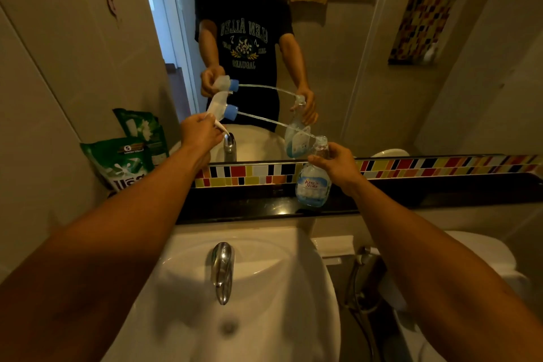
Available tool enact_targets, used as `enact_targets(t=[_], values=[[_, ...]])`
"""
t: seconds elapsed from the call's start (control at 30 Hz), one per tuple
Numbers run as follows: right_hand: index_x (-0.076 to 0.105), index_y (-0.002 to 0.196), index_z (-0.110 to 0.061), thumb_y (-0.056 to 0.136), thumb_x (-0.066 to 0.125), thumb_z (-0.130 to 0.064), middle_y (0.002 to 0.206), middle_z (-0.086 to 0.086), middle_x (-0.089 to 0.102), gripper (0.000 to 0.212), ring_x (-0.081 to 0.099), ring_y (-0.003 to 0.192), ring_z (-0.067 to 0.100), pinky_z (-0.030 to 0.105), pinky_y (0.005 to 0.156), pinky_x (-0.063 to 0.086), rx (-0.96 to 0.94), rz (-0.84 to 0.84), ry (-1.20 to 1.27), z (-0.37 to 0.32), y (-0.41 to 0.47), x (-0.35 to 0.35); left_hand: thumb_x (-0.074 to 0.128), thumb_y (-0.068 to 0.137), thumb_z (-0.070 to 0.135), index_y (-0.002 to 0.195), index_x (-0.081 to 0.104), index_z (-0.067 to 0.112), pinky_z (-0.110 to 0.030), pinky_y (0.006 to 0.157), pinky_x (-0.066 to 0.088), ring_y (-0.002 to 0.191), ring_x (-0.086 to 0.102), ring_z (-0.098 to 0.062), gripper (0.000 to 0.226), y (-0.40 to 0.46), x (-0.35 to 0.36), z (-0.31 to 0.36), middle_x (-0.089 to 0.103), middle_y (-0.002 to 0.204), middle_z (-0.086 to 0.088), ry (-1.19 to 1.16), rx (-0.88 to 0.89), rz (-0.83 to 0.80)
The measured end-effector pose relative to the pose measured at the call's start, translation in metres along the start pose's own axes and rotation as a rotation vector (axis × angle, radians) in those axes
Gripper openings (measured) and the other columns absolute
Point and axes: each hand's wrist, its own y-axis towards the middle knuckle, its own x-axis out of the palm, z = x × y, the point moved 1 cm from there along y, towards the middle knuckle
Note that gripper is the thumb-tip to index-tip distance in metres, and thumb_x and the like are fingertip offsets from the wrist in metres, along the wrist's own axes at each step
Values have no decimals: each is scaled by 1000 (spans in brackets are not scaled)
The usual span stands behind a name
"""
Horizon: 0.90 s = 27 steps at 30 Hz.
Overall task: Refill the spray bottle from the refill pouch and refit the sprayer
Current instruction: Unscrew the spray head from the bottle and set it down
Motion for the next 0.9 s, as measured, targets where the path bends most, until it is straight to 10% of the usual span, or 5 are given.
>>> enact_targets(t=[0.27, 0.5, 0.9], values=[[64, 129, -10, 90, 78, -14, 118, 5, 74, 41, 72, 107, 22, 49, 95, 60, -11, -11, 24, 5, 3, 4, 55, 99, 13, 90, 62, 14, -38, 90, 59, 91, 72, -21, 11, -11, -15, -49, 71, 100, -12, -114, -161, 86], [63, 132, -9, 91, 78, -15, 112, -2, 73, 44, 71, 100, 12, 38, 87, 62, -16, -55, 23, 11, 5, 13, 52, 101, 14, 137, 51, 3, -31, 72, 57, 94, 71, -22, 37, -15, -31, -86, 68, 114, -14, -256, -384, 86], [67, 126, -19, 91, 78, -17, 111, -9, 73, 37, 69, 102, 7, 27, 84, 60, -110, -141, -25, 14, 2, 49, 56, 97, 14, 103, 66, 3, -19, 46, 30, 51, 39, -9, 16, -4, -61, -151, 53, 69, -3, 55, -476, 288]])
